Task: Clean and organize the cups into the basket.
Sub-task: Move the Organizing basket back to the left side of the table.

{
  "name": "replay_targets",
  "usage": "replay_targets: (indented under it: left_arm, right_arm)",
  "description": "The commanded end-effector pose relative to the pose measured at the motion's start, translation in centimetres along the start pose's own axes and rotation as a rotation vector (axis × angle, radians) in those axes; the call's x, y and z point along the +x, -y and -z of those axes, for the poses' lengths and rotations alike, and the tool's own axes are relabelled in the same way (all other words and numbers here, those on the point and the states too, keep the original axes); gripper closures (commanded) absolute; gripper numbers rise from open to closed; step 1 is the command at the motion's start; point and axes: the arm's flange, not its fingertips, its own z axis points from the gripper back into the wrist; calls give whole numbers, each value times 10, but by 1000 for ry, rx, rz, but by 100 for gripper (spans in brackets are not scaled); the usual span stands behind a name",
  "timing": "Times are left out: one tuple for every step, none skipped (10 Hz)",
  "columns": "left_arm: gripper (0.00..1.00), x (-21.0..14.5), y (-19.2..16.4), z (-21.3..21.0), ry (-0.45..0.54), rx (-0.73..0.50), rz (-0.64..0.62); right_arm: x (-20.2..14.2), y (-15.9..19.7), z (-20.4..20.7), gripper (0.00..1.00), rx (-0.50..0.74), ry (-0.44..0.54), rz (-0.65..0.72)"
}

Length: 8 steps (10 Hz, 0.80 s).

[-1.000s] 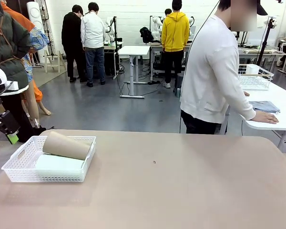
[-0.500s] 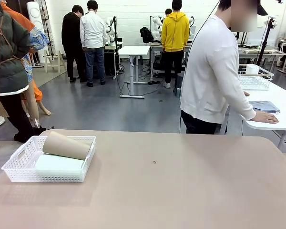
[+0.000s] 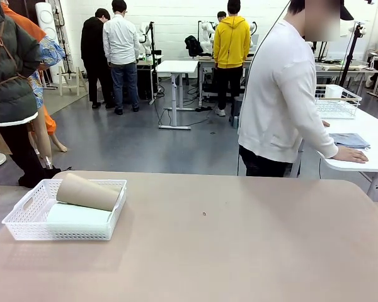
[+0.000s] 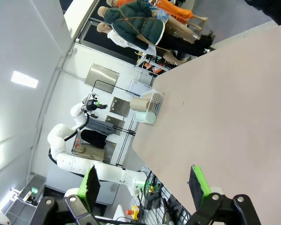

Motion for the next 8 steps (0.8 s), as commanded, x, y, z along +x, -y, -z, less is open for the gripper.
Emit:
replay_targets:
  left_arm:
    - [0, 9, -19, -31, 32, -132, -23]
    - [0, 8, -29, -38, 35, -165, -34]
    - [0, 6, -35, -39, 24, -162, -43]
    - [0, 2, -34, -34, -11, -171, -27]
    - [0, -5, -32, -31, 45, -144, -66]
    - [0, -5, -32, -31, 45, -144, -66]
    - [0, -5, -32, -31, 45, -144, -66]
    - [0, -5, -32, -31, 45, -144, -66]
  right_arm:
    - [1, -2, 1, 0, -5, 4, 13]
    - [1, -2, 1, 0, -5, 4, 13]
    - [1, -2, 1, 0, -5, 4, 13]
    - [1, -2, 1, 0, -5, 4, 13]
    - [1, -2, 1, 0, -5, 4, 13]
    - [1, -2, 1, 0, -5, 4, 13]
    - [1, -2, 1, 0, -5, 4, 13]
    - [1, -2, 1, 0, -5, 4, 13]
